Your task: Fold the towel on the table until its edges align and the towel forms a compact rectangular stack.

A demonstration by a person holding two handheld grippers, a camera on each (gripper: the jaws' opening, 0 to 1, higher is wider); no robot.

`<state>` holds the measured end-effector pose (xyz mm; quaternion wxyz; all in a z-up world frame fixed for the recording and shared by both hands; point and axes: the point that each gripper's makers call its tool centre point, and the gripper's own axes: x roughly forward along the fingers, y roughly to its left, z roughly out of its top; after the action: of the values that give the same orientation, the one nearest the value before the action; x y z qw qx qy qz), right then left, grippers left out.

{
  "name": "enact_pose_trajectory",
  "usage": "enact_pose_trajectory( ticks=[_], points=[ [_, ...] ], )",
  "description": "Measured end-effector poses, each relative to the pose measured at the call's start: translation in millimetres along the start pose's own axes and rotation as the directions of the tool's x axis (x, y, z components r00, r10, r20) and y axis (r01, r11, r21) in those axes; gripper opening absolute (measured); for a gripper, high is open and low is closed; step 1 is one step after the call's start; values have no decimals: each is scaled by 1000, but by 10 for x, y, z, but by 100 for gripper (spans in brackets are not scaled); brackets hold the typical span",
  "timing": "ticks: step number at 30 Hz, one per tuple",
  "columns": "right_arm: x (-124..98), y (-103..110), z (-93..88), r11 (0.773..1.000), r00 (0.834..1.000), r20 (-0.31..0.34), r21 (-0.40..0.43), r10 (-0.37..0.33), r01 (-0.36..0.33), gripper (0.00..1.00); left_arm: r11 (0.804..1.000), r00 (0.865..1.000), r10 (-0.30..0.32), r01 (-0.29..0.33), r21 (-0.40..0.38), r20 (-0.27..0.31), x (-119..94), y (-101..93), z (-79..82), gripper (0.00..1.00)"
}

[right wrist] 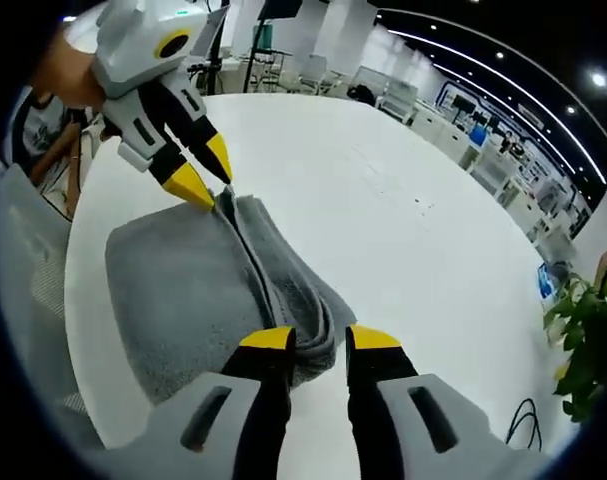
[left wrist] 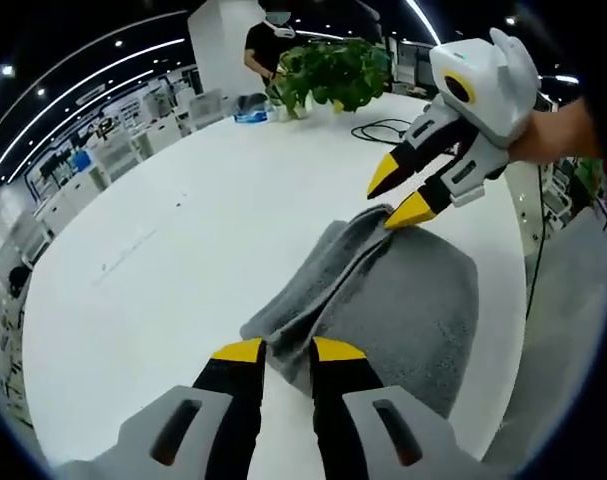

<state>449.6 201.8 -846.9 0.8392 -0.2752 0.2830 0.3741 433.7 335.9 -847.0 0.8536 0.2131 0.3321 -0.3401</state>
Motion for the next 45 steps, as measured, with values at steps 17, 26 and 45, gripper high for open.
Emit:
enact_pose_trajectory(
  ticks=[17, 26, 45],
  points=[
    [150, 319, -144, 991, 992, -10, -13, 130, -130, 19, 990, 995, -88, 93, 107, -56, 188, -280, -105, 20],
    [337, 246, -205, 987, 987, -41, 17, 158, -158, 23, 991, 993, -83, 91, 97, -82, 275, -219, -173, 21],
    [79, 315, -137, 980, 980, 21, 24, 198, -199, 47, 992, 997, -80, 79, 94, 4, 87, -228, -87, 34]
  ],
)
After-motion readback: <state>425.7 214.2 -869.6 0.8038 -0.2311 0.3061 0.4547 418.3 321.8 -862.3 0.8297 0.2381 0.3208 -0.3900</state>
